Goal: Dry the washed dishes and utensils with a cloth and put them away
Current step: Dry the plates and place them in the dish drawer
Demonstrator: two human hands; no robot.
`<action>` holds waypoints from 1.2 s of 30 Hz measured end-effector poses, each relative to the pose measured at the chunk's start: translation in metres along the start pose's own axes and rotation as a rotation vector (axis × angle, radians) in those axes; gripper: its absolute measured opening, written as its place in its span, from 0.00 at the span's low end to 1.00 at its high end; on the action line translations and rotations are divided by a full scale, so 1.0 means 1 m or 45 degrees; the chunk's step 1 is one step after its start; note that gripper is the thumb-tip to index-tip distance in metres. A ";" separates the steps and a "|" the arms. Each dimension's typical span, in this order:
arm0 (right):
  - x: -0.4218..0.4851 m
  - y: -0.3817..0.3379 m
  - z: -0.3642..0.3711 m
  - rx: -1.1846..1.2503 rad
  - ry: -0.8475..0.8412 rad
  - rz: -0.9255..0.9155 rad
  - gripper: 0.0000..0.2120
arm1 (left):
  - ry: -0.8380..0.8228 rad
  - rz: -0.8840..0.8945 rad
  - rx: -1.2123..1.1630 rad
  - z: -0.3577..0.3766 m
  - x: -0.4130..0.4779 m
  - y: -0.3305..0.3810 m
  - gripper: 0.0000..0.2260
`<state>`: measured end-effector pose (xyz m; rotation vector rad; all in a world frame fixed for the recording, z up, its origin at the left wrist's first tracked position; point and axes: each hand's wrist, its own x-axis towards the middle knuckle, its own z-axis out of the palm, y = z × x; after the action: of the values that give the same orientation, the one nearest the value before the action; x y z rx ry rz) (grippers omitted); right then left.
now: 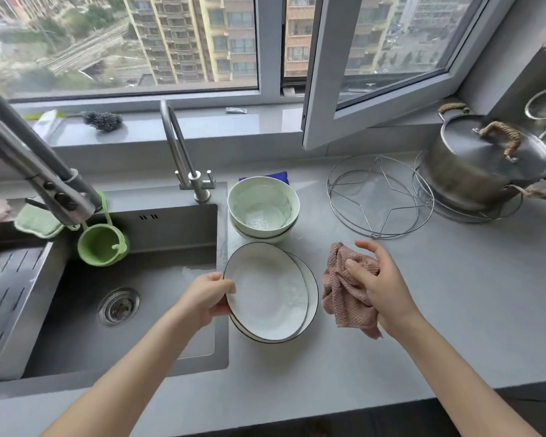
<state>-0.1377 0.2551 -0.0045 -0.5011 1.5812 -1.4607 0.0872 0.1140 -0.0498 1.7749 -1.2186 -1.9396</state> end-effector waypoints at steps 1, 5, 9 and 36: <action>0.000 -0.001 0.000 0.008 0.003 -0.001 0.15 | -0.001 0.014 0.012 -0.001 0.000 0.002 0.08; 0.002 0.002 0.000 -0.122 0.061 -0.071 0.15 | 0.033 0.134 0.128 -0.005 -0.003 0.006 0.13; 0.001 0.004 0.003 -0.278 0.099 -0.175 0.14 | 0.062 0.198 0.148 -0.011 -0.011 0.005 0.17; 0.001 0.055 0.126 -1.550 -0.553 -1.082 0.28 | 0.252 0.610 -0.122 -0.022 -0.077 0.037 0.08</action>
<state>-0.0209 0.1941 -0.0435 -2.2146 1.8126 -0.5991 0.1123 0.1342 0.0324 1.4218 -1.3078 -1.4883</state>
